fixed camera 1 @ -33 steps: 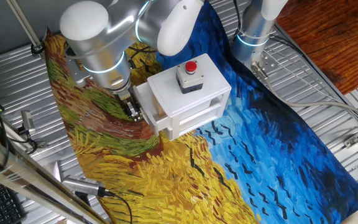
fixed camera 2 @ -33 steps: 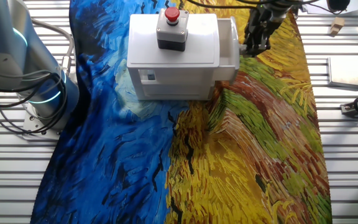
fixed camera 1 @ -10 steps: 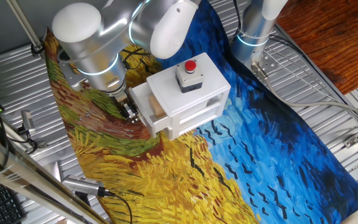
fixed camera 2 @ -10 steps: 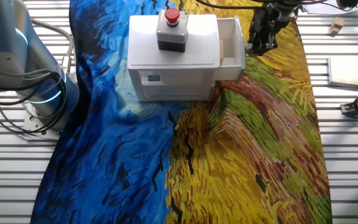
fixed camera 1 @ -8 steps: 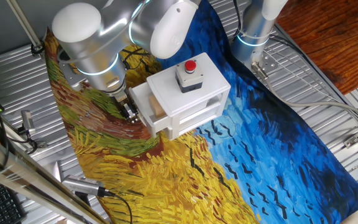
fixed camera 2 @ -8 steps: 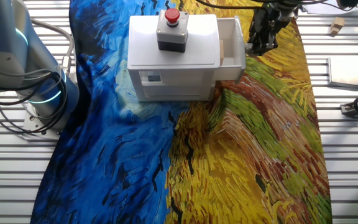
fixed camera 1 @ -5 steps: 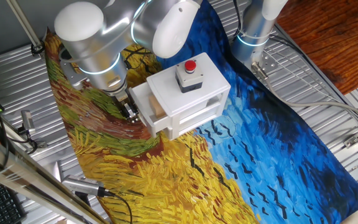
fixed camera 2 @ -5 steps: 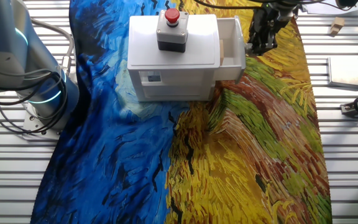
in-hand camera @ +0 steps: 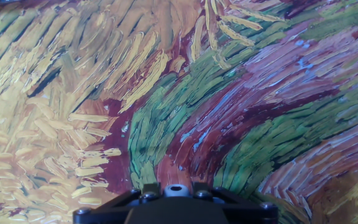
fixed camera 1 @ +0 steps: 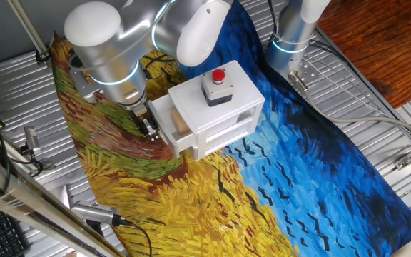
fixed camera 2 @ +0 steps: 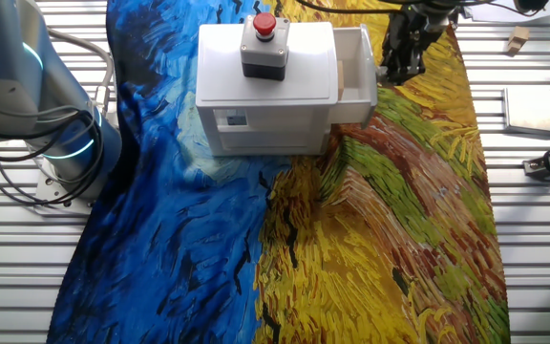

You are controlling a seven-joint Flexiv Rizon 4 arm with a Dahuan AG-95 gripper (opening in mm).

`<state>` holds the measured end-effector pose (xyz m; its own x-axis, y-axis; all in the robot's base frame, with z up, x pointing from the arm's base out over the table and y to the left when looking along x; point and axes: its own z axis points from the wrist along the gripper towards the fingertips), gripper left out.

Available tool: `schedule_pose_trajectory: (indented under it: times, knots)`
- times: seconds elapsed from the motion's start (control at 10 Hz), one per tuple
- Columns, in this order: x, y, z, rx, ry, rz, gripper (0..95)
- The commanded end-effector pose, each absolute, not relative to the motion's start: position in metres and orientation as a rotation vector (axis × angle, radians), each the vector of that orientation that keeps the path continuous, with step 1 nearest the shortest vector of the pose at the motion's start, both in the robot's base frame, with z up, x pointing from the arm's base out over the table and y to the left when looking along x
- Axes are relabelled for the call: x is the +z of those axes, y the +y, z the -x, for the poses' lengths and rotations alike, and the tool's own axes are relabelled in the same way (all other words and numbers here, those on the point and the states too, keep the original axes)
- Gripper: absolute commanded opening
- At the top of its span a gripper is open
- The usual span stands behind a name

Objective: Take something out of a drawer

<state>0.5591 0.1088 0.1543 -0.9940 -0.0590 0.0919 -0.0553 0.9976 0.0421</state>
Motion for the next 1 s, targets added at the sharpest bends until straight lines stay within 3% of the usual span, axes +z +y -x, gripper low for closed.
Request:
schedule_pose_trajectory:
  times: [0.1, 1.0]
  knots:
    - [0.1543, 0.1086, -0.5591, -0.057, -3.054, -0.083, 0.0]
    - [0.1552, 0.1085, -0.5613, -0.061, -3.054, -0.059, 0.0]
